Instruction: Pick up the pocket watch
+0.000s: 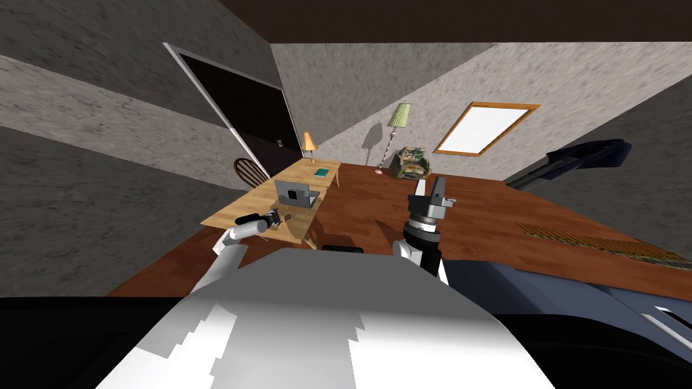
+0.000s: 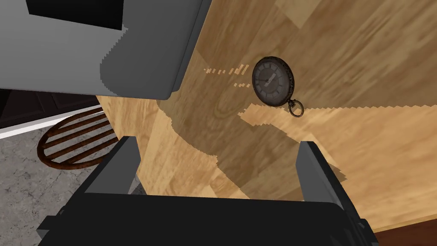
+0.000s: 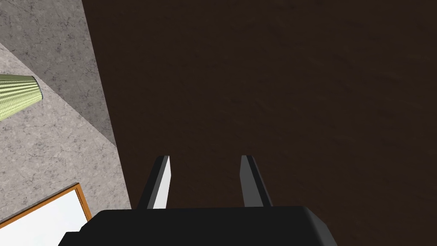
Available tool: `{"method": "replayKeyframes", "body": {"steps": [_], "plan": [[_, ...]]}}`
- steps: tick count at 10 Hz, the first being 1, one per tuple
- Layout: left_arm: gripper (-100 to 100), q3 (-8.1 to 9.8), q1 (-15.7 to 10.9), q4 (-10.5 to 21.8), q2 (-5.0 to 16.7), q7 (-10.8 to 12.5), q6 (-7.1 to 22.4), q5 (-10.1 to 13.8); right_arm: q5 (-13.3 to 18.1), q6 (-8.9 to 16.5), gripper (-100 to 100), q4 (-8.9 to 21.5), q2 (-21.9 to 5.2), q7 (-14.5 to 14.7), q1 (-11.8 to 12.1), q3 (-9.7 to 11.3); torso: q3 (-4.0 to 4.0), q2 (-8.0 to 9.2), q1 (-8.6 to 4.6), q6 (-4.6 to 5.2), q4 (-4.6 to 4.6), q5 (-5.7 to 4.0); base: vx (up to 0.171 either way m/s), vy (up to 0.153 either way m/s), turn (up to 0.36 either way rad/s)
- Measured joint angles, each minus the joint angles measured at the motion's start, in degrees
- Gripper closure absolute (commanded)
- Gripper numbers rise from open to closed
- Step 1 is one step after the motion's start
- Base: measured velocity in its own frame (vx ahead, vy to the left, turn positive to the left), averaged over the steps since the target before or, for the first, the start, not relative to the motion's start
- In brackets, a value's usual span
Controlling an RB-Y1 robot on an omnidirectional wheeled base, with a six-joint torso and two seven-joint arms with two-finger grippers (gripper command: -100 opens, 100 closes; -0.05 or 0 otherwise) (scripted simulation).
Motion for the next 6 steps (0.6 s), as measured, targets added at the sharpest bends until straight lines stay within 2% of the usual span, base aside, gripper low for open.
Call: {"method": "replayKeyframes", "body": {"steps": [2, 5, 6], "plan": [[-100, 0.51, -0.42, 2.29, 0.54, 0.11, 2.95, 0.67, 0.00, 0.00, 0, 0.00, 0.00, 0.00, 0.00, 0.00, -0.01, -0.02, 0.10, 0.01, 0.00, 0.02, 0.099, -0.018, -0.016], [-100, 1.08, -2.15, 8.00, 2.16, -0.26, 6.63, 2.42, 0.00, 0.00, 0, 0.00, 0.00, 0.00, 0.00, 0.00, -0.04, -0.08, 0.03, 0.01, -0.01, 0.01, 0.099, -0.028, -0.014], [-100, 1.23, -2.25, 8.89, 2.39, -0.27, 7.81, 2.70, 0.00, 0.00, 0, 0.00, 0.00, 0.00, 0.00, 0.00, -0.02, -0.03, 0.07, 0.00, -0.01, 0.01, 0.103, -0.002, -0.028]]}}
